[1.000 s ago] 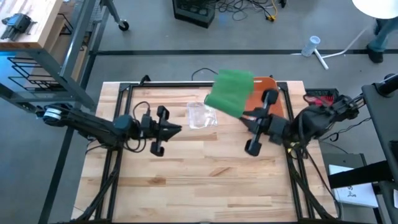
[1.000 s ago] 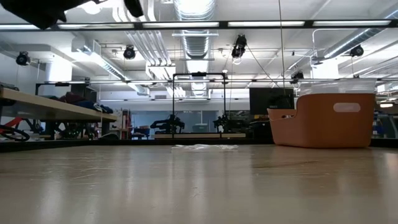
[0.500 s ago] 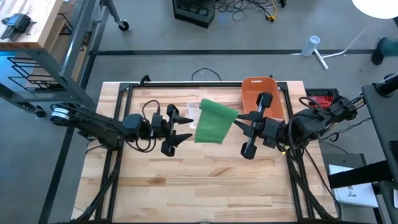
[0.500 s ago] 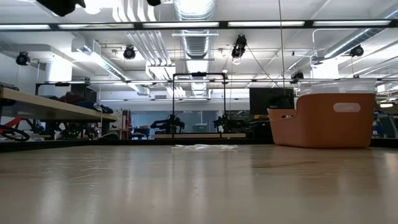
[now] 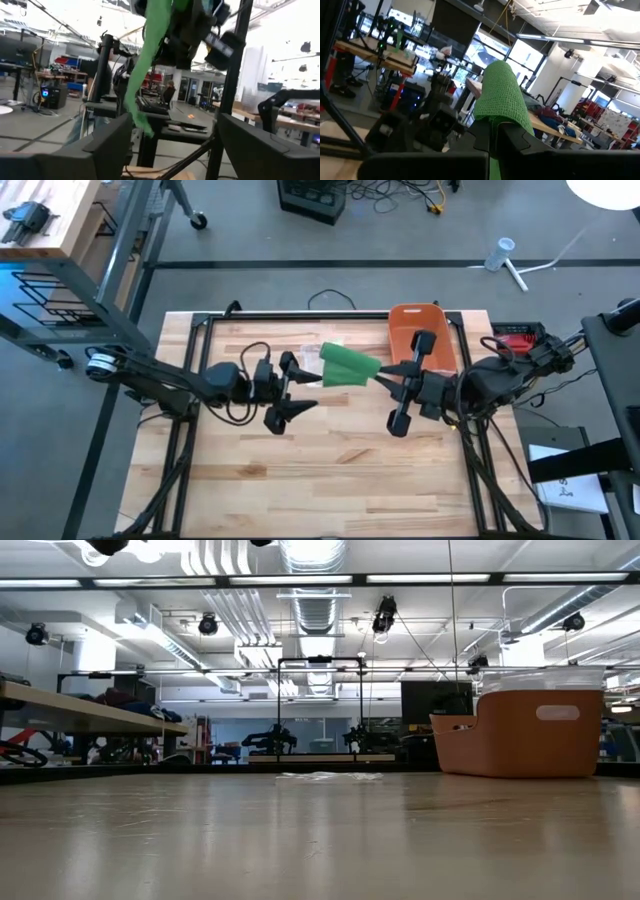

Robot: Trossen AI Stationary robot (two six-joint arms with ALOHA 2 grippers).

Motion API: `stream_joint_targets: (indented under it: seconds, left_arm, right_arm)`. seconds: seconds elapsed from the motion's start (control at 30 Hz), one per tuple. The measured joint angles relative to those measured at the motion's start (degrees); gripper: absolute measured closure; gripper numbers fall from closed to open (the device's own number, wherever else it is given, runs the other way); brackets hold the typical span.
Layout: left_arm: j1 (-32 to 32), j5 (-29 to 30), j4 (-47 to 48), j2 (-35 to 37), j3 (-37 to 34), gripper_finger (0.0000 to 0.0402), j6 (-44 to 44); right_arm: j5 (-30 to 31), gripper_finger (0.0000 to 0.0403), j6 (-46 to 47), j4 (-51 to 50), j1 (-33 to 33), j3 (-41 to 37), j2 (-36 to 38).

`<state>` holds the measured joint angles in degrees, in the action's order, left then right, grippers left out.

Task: Roll bandage
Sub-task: Roll the green bandage

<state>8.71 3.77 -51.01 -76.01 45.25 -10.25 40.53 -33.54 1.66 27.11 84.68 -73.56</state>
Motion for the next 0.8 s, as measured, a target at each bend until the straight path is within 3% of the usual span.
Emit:
stream_joint_targets:
  seconds: [0.23,0.67,0.8]
  left_arm:
    - [-1.0,1.7,1.0,1.4,-0.3,0.0129,-3.9]
    - [-2.5,2.8,8.3,-3.3,5.7,0.0141,-10.4]
    - [-3.7,3.3,10.8,-3.7,5.8,0.0175,-11.3]
  right_arm:
    - [0.0,0.04,0.4,-2.0,0.0,0.0,0.0]
    - [-0.5,0.04,1.4,-4.5,0.0,-0.1,-0.5]
    - [-1.2,0.04,1.0,-4.5,0.2,-0.1,-0.5]
